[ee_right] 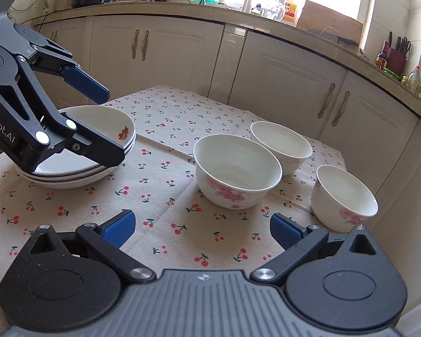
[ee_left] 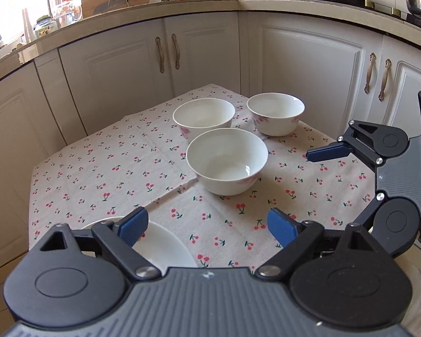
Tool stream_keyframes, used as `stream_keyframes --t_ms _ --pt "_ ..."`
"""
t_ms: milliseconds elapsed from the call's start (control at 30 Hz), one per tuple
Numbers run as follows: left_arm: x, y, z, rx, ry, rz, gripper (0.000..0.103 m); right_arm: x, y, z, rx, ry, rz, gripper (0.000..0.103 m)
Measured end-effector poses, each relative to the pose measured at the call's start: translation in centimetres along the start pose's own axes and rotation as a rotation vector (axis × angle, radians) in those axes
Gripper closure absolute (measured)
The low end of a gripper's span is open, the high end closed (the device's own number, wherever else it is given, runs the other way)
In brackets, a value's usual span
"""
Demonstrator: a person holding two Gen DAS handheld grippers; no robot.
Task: Organize plates and bowls
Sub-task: 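Move the left gripper to a white bowl with pink flowers, then close the left gripper on the bowl rim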
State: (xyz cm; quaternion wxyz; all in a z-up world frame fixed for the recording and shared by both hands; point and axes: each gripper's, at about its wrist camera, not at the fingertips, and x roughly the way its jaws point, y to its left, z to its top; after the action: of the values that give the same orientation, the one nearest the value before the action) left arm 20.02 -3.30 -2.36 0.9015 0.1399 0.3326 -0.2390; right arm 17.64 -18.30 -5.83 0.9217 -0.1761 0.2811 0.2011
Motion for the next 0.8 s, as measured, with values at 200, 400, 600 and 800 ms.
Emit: stream_keyframes --t_ms 200,400,600,800 --pt "3.4 0.4 1.8 0.0 0.02 -0.032 0.011 2.1 -1.6 -0.1 0.046 0.012 -0.007 0.0" --pt "7.0 1.0 3.4 -0.007 0.048 -0.063 0.011 4.3 -3.2 0.2 0.081 0.02 -0.009 0.0" --pt "9.9 1.3 4.7 -0.025 0.073 -0.101 0.012 5.7 -3.9 0.7 0.103 0.013 0.003 0.0" --pt "11.4 1.6 5.2 -0.038 0.085 -0.123 0.021 6.2 -3.8 1.0 0.084 0.0 0.009 0.002"
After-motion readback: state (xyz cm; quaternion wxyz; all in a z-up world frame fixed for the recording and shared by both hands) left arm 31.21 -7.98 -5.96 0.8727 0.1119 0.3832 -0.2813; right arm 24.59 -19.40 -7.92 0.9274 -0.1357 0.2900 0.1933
